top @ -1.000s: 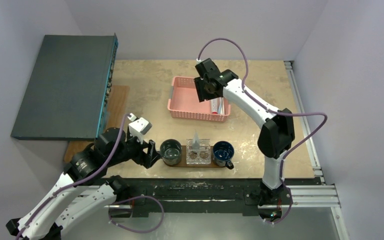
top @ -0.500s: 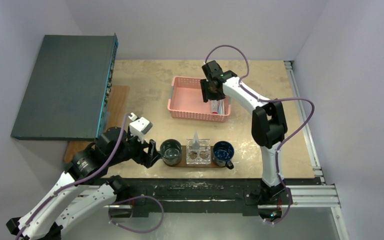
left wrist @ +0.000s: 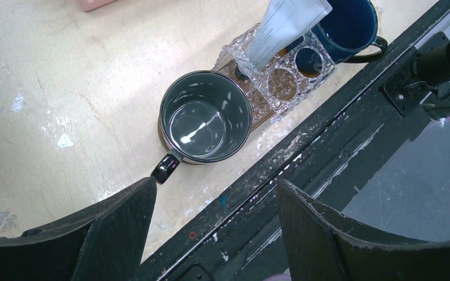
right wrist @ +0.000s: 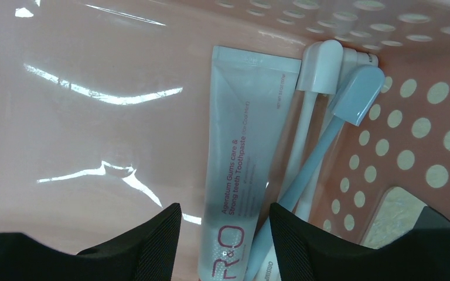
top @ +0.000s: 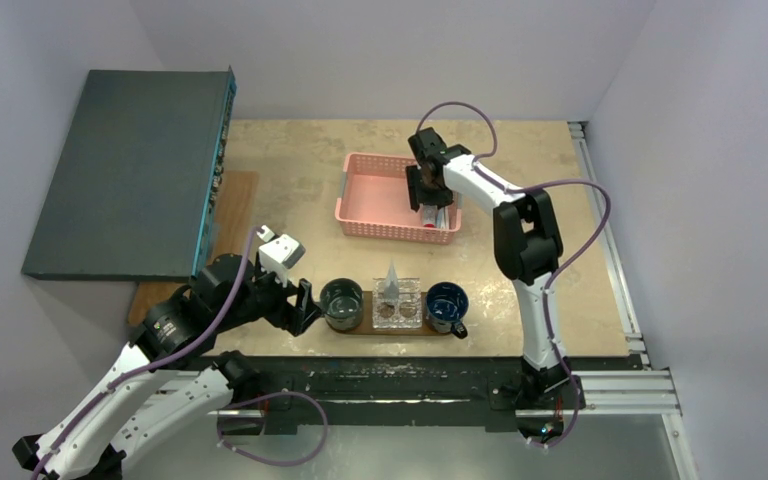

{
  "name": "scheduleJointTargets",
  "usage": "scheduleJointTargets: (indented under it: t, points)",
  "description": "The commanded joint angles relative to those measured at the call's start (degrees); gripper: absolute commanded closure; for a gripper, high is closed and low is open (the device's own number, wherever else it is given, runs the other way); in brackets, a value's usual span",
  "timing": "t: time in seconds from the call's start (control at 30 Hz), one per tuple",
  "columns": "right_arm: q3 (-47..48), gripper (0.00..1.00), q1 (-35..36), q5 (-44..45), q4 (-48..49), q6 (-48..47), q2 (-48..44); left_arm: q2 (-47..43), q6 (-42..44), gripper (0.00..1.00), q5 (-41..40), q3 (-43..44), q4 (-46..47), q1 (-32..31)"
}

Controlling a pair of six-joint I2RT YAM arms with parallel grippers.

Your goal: Prepare toiletry sets of a toothbrush and toothpaste on the tray

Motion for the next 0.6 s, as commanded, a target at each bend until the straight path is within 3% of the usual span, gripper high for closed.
scheduleJointTargets:
  t: [0.0, 0.3, 0.57]
  points:
    - [2.5, 0.41, -0.4, 0.2, 1.6, 0.7, 0.4, 0.1, 0.3, 0.25, -0.7, -0.2, 2.3, 0.2]
    - [0.5, 0.53, -0.4, -0.9, 3.0, 0.7, 0.7, 0.2, 0.2, 0.25, -0.8, -0.1, 2.3, 0.2]
    - [-1.5, 0.73, -0.4, -2.3, 3.9, 1.1, -1.1, 0.2, 0.3, 0.25, -0.8, 0.0, 2.2, 0.2]
